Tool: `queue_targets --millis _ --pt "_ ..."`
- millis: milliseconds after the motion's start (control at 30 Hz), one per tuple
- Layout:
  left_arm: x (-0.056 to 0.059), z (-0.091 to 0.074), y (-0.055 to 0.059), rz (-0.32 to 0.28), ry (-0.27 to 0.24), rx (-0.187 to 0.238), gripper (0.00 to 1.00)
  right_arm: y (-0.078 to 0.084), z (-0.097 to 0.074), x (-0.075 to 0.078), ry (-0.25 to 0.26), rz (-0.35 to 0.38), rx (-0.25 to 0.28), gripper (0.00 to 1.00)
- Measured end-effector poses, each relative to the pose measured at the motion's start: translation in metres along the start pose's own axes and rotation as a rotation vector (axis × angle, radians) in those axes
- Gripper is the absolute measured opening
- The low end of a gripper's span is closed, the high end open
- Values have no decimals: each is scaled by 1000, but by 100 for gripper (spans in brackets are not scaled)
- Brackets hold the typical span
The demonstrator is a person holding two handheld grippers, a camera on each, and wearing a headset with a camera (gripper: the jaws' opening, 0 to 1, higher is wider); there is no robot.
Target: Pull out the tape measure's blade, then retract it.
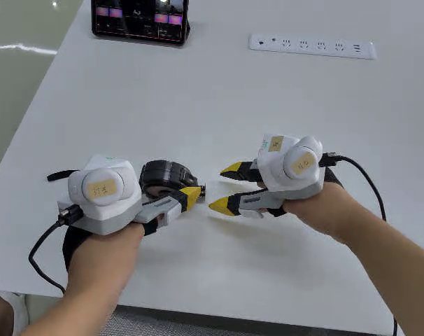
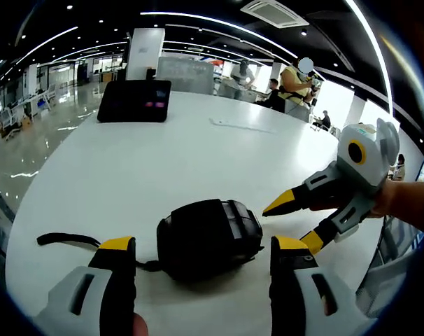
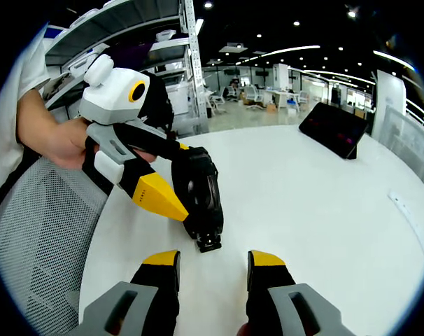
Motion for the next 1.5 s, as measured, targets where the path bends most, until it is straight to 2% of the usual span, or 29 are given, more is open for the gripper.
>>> queue_targets --millis 200,233,500,833,900,967,1100,1500 --pt "2 -1 -1 14 14 1 77 -3 -6 -1 11 4 13 37" --pt "4 -1 0 50 21 -3 78 -2 -7 -2 15 4 11 38" --pt "4 -5 0 92 42 -4 81 1 -22 1 69 39 23 49" --pt "2 -13 -4 170 62 -6 83 7 -36 -3 115 56 28 55" --pt "2 -14 -4 195 66 -9 83 9 -39 -5 118 58 15 55" --pt "1 -16 -4 202 70 -10 82 11 -42 -7 129 56 -1 56" --pt "3 -20 -4 214 88 -15 79 11 -51 -8 158 61 11 59" --pt "3 -30 -8 275 126 -8 85 14 -68 -12 206 78 28 65"
Point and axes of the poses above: the centre of the closed fingertips' face, and the gripper's own axes: z roughly forward along the fingers, x roughly to its right, y roughly out of its underside, the point moved 7 cm from there along -z, roughly backward along the fingers, and after that the axes turned 3 degrees about y, right-handed, at the moved point
